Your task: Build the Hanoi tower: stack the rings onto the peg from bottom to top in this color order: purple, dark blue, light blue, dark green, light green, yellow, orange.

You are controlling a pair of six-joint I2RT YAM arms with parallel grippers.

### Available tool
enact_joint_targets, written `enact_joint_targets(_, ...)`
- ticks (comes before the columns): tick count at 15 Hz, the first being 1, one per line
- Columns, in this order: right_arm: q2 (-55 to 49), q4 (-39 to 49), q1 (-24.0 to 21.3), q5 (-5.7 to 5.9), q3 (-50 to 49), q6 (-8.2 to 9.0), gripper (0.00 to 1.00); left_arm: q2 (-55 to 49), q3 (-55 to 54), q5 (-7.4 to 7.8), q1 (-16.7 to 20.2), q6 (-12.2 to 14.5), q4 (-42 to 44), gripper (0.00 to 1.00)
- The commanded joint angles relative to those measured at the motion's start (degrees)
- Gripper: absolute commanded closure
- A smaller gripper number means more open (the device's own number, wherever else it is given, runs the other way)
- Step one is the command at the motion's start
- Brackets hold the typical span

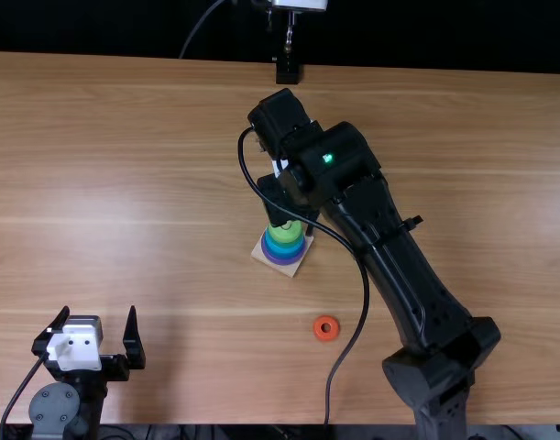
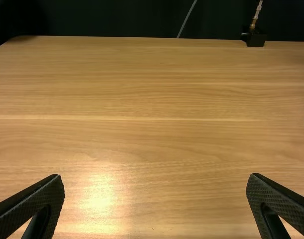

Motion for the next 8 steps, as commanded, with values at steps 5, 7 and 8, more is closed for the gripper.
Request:
enact_joint_targets(5,4.2,0.0,0.5,0.04,1.3,0.20,1.00,-0.7,-6.0,-0.05,-0.2,0.6,-4.5,0.00)
enact_joint_targets(7,4.3,0.1,0.5,0.04,1.1,0.31,1.00,-0.7,-6.0,-0.05,-0.2,0.6,-4.5,0.00)
enact_joint_targets(8,4.3,0.2,0.5,0.04,1.3,0.52,0.95,-0.7,-6.0,-0.05,-0.2,0.6,-4.5,0.00)
